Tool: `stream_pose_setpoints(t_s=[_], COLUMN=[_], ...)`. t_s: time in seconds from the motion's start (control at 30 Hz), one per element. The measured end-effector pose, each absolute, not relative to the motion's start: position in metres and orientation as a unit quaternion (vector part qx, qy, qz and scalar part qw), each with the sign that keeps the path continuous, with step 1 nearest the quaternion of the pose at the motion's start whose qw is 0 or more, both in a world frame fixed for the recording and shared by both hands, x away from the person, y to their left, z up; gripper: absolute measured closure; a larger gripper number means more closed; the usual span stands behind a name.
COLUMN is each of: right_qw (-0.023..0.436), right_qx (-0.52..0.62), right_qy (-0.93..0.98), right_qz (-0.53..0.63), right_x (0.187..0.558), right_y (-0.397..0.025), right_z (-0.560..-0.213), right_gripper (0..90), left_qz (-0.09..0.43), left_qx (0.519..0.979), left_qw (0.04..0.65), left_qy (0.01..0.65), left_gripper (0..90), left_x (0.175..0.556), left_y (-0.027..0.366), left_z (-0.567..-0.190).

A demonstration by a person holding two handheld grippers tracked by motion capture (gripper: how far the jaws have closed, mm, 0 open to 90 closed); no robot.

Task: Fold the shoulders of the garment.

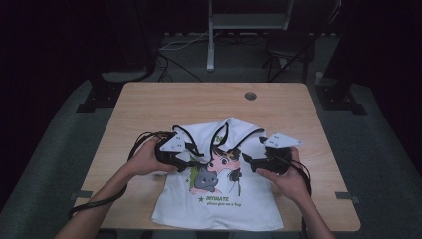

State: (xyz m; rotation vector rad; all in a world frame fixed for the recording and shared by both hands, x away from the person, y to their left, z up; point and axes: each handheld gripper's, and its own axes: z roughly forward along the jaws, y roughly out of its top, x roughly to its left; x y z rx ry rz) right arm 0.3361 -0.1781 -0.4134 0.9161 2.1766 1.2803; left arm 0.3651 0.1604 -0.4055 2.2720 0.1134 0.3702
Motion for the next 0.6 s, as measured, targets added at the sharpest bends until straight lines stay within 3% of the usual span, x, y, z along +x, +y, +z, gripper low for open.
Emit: stream_pose_setpoints(t_s=[0.57,0.6], right_qw=[0.194,0.193], right_qx=[0.258,0.25], right_qy=[0.853,0.86], right_qz=[0.409,0.401], right_x=[0.373,0.376], right_y=[-0.12,-0.117], right_z=[-0.432,-0.435], right_gripper=[48.4,53.9], left_qz=[0.164,0.164], left_qx=[0.888,0.888], left_qw=[0.422,0.422], left_qy=[0.082,0.083], left_gripper=[37.6,37.6], left_x=[0.345,0.345], left_y=[0.171,0.171], left_z=[-0.409,-0.41])
